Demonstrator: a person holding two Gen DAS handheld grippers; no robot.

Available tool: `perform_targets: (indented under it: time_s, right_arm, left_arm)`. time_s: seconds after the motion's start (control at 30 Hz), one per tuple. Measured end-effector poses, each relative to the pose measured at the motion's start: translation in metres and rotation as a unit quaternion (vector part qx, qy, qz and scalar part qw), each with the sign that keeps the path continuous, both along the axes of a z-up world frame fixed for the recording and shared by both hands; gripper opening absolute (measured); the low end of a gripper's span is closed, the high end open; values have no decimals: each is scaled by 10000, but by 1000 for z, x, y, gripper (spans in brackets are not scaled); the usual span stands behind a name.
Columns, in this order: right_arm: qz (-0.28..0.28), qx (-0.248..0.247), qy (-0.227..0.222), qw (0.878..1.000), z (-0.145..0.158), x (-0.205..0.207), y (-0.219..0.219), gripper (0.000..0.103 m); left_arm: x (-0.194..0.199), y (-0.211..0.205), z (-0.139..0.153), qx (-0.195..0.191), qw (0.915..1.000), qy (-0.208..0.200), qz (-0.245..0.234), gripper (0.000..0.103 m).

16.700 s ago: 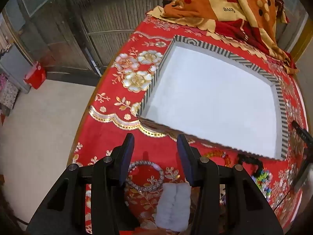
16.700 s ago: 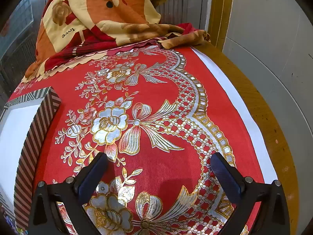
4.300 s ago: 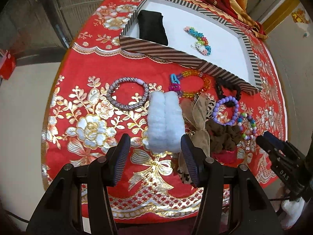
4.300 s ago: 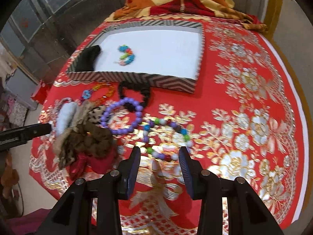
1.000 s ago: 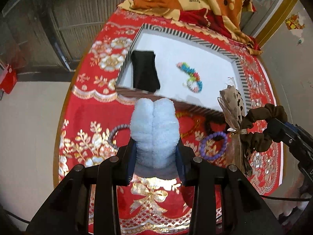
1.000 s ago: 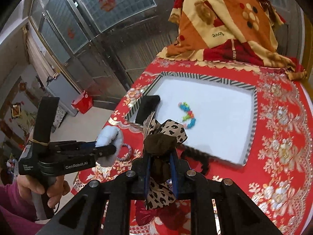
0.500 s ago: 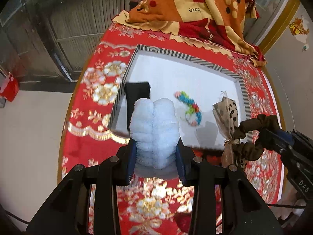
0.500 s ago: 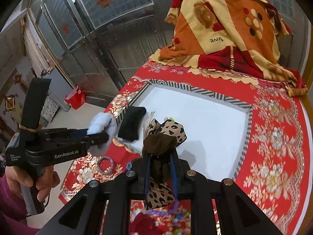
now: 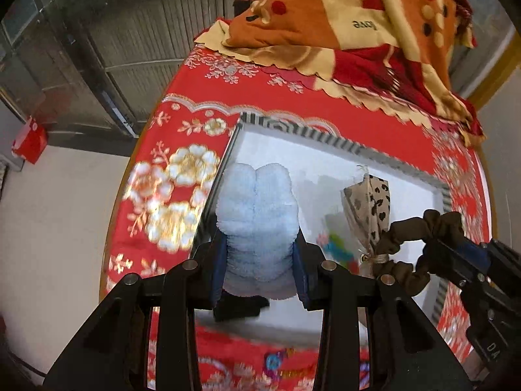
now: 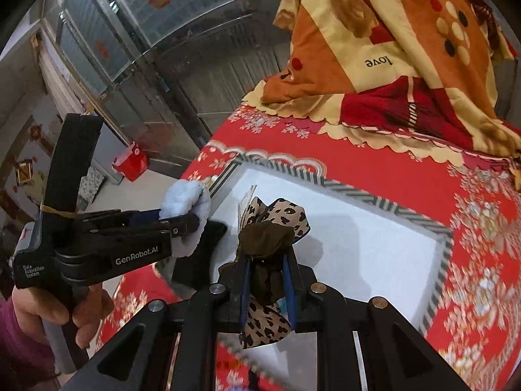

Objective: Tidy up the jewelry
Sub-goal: 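Carry the white scrunchie and leopard bow clip over the tray with both tools, then open both tools to drop the scrunchie and bow clip into the tray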

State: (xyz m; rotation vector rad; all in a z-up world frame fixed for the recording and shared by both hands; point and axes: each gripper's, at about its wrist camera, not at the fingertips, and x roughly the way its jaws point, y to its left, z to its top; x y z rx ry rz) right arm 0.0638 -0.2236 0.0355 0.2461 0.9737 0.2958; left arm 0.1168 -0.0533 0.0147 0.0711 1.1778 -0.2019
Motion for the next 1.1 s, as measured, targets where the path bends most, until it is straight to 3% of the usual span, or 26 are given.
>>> perform_targets:
  time_s: [0.27,0.67,0.77,0.87,1.1]
  right_arm:
    - [-199,149,378,9990,-40,52,-11,17]
    - [-583,-259,890,9940,-83,74,-27,18]
    - [-638,-301,852,9939,-81,72,-28,24]
    - [-671,-463,660,9945,-69,63,-28,38]
    - [-760,-708,284,9942,-36,33,-25,40]
  left_arm:
    - [38,-22,-26,254,9996,140,53,34]
    - [55,-32,-59,354,9985,380,176,35]
    - [53,-32,-56,326,9987,340,185,38]
    - [50,-32,-51,292,9989,322,159,42]
    - [29,-21,-23,64,9997,120,179,46]
